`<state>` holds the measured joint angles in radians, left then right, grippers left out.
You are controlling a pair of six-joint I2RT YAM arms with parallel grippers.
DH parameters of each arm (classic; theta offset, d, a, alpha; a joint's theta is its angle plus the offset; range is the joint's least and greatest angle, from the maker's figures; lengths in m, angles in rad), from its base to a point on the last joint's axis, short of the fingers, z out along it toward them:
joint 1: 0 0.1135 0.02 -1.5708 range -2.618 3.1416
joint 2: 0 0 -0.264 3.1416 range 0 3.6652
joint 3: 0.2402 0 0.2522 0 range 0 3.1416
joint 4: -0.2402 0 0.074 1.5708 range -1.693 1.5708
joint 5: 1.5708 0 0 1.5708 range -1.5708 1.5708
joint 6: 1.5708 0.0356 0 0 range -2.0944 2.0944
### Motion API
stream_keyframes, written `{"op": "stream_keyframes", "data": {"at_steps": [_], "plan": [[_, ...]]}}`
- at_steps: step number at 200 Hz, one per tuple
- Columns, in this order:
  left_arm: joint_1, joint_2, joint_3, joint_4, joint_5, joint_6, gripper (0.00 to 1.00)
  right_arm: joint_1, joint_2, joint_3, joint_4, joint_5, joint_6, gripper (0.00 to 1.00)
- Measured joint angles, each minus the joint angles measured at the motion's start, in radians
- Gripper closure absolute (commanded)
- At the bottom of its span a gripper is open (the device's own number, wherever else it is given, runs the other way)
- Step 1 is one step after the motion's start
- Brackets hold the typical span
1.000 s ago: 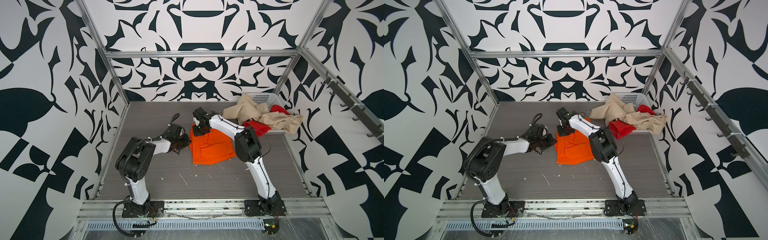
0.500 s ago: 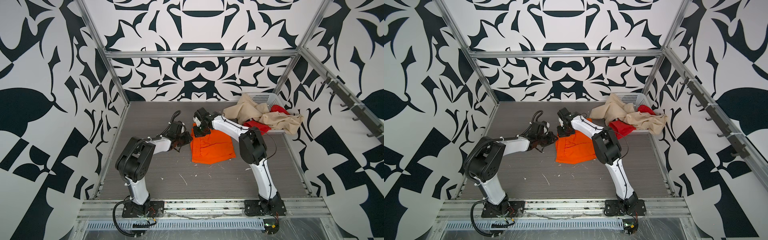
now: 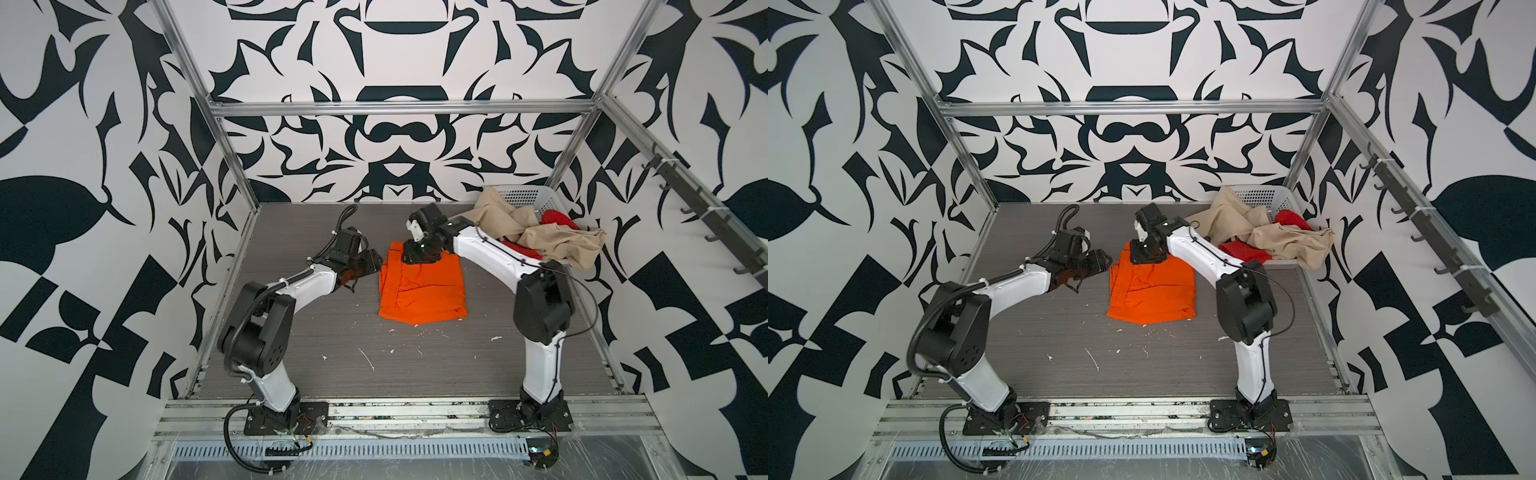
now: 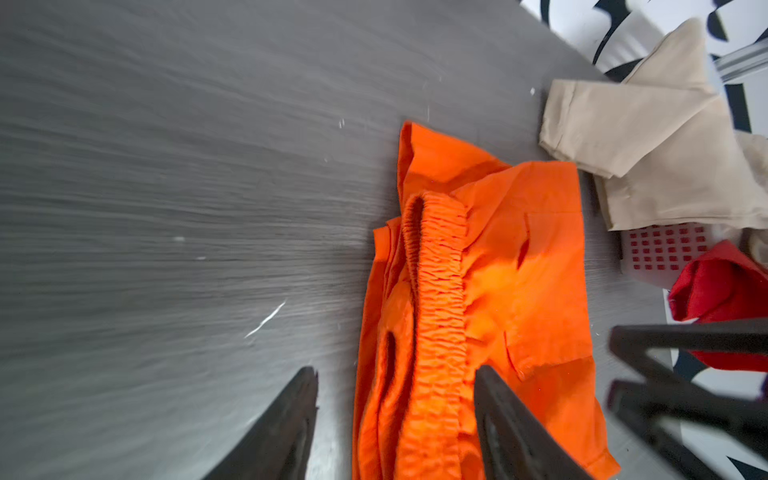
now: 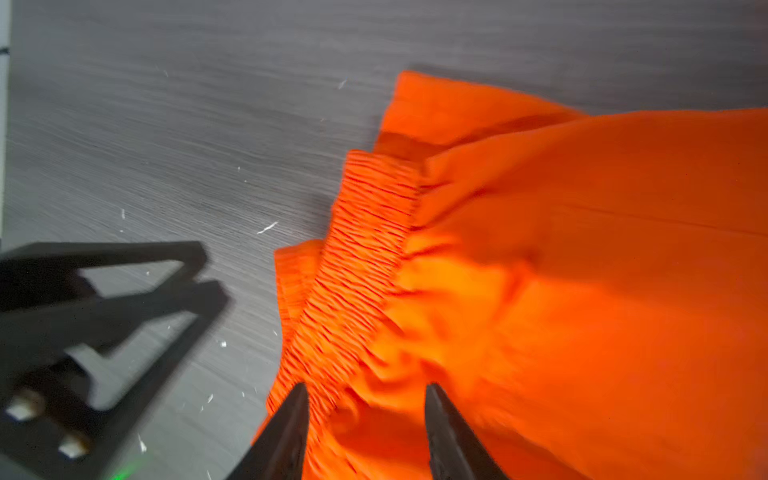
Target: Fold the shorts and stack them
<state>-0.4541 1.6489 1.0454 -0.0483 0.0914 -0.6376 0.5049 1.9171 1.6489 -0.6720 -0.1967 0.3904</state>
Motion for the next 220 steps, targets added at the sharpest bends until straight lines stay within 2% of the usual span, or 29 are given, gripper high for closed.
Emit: {"op": "stream_keyframes", "data": {"at_steps": [24,45,88,119,143,170,192,220], "plan": [[-0.010,-0.082,0.042,-0.047,-0.006,0.017,0.40,-0.105,-0.126,-0.122,0.015,-0.002,0.000,0.49],[-0.066,-0.060,0.108,-0.058,0.003,0.024,0.41,-0.185,-0.201,-0.232,0.026,-0.001,0.001,0.49],[-0.249,0.201,0.303,-0.106,0.029,0.028,0.41,-0.239,-0.317,-0.390,0.023,-0.002,0.012,0.48],[-0.279,0.362,0.367,-0.193,0.037,0.019,0.40,-0.251,-0.383,-0.432,0.021,-0.002,0.024,0.47],[-0.255,0.428,0.410,-0.311,0.024,0.044,0.39,-0.251,-0.404,-0.450,0.021,-0.004,0.027,0.46],[-0.188,0.425,0.422,-0.387,0.011,0.090,0.39,-0.251,-0.408,-0.459,0.019,-0.006,0.027,0.46],[-0.080,0.415,0.425,-0.457,-0.006,0.152,0.39,-0.251,-0.410,-0.460,0.019,-0.006,0.027,0.45],[0.105,0.417,0.453,-0.552,-0.061,0.249,0.39,-0.251,-0.418,-0.465,0.019,-0.006,0.027,0.45]]}}
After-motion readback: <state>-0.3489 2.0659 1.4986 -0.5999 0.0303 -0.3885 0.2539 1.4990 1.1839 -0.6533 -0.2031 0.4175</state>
